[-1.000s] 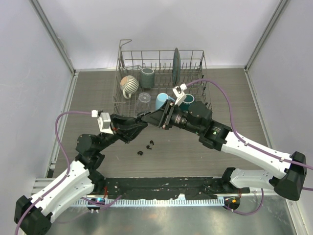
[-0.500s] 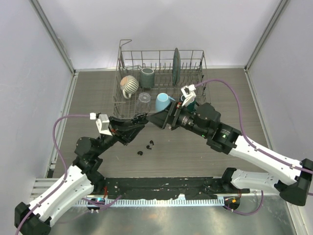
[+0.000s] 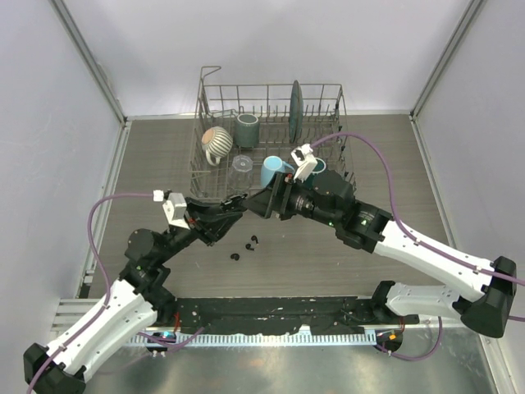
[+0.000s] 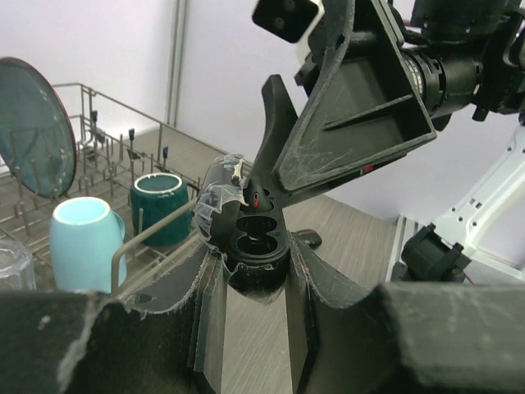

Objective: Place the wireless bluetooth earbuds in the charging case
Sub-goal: Place the earbud in the charging case.

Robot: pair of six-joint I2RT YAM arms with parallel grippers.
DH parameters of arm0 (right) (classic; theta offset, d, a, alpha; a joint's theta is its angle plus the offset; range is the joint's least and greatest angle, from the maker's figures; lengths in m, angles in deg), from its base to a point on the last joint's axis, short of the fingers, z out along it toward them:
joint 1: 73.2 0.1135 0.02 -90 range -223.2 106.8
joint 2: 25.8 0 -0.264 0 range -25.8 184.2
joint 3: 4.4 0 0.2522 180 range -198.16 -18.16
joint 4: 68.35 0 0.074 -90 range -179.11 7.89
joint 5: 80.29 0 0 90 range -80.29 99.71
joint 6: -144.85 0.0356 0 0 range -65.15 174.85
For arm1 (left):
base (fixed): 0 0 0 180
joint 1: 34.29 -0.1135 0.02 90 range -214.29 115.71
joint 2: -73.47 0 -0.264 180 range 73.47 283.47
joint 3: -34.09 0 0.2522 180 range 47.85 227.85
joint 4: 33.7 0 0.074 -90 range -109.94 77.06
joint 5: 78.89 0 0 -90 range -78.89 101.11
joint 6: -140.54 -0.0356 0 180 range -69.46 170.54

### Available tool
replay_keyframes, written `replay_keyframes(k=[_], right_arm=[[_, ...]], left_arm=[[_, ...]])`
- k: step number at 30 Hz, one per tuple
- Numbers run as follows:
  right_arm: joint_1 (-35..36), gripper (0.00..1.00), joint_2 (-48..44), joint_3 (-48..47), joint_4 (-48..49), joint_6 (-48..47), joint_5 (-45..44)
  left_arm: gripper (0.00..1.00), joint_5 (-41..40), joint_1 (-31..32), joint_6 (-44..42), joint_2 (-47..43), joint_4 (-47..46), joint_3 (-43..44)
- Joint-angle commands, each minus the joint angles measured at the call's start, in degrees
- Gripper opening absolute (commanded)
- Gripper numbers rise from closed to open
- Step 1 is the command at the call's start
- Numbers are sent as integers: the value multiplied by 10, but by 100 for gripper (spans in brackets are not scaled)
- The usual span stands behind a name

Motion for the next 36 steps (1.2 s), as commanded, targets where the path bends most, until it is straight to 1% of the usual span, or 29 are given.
replay_keyframes(k=[1,13,15,18,19,25,29,32,36], right_arm=[[0,77,11,-34,45,7,23],[-4,77,20,-26,44,26,-3],[-5,77,19,-23,47,32,-4],[-9,78,14,-19,52,39,0],[-10,78,14,-18,70,40,2],[-15,79,10,-12,92,57,23],[-17,83,8,-8,108,56,45],[-18,84,-9,0,123,44,45],[-19,85,-57,13,127,24,28]], left_arm=[[0,36,0,-19,14,2,36],[0,92,0,-48,16,14,51],[0,98,0,-53,16,29,54],[0,118,0,-81,10,35,53],[0,117,0,-91,7,34,47],[0,115,0,-131,-18,49,37],[0,103,0,-143,-24,64,37],[0,81,0,-147,-28,71,32],[0,53,0,-149,-42,78,18]])
